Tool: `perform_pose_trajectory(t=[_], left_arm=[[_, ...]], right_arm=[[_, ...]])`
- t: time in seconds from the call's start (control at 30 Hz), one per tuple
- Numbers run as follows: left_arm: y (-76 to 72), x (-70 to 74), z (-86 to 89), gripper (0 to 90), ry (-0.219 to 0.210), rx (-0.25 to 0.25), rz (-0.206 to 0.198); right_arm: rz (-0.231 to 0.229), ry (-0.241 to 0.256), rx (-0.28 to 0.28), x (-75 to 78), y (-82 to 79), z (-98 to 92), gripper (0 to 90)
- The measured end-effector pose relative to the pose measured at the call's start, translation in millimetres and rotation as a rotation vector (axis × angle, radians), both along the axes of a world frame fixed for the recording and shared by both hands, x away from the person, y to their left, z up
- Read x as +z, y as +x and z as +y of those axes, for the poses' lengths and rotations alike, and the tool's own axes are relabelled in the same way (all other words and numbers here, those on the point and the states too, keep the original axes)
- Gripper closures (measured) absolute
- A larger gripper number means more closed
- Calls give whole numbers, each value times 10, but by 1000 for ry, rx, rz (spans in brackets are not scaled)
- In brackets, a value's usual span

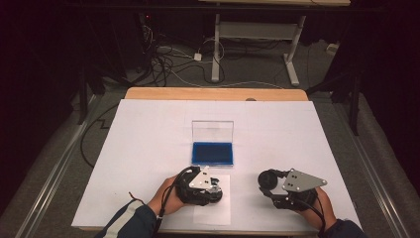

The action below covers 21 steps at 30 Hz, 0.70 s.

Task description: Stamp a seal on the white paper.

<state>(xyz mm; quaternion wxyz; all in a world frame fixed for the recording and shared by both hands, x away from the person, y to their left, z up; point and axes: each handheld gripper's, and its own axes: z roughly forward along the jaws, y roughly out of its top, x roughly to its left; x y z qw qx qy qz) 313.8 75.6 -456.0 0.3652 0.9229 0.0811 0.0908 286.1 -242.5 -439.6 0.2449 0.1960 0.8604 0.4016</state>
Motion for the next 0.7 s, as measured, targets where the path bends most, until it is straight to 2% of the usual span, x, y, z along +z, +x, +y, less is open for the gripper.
perform_pose_trajectory(t=[0.13, 0.23, 0.7], left_arm=[[7, -2, -15, 542, 8, 2, 3], [18, -13, -13, 542, -4, 7, 16], [4, -11, -34, 542, 16, 11, 3]], right_arm=[[0, 0, -1, 0, 0, 0, 387], [1, 0, 0, -1, -1, 3, 386], [3, -3, 1, -4, -3, 10, 386]])
